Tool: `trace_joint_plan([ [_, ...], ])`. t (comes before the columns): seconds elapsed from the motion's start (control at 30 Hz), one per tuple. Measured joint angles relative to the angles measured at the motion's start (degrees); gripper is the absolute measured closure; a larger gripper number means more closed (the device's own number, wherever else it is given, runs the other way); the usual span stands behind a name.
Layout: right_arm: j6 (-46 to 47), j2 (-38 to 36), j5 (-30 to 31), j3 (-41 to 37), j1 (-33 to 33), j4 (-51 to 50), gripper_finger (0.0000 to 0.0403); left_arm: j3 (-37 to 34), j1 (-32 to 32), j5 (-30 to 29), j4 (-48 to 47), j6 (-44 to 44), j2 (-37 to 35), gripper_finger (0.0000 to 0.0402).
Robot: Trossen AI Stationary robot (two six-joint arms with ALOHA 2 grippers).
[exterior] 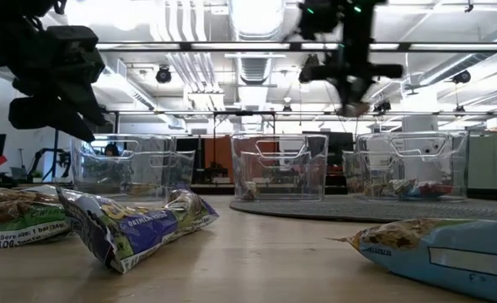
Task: Pick and place Granola Bars by type
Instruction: Put the red granola bar into the right transparent bin
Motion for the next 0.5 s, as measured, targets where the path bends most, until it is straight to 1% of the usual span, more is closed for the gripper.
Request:
trace_joint_plan([
  [0.1, -0.45, -4.39, -3.26, -7.39, -3.3, 3.38, 0.0354, 0.0, 0.02, -1.7, -0.01, -0.09, 0.0, 0.0228],
  [0.23, -0.51, -8.92, -3.46, -14.86, -6.27, 5.68, 0.0354, 0.0, 0.15, -4.55, 0.01, -0.09, -0.11, 0.0228],
  [0.37, -1.43, -10.93, -4.1, -20.95, -8.15, 8.07, 0.0346, 0.0, 0.2, -5.68, -0.01, -0.09, -0.11, 0.0228],
  [0.5, -3.57, -11.68, -5.59, -24.99, -9.26, 11.68, 0.0322, 0.0, 0.26, -6.15, -1.1, -0.01, -0.02, 0.0228],
])
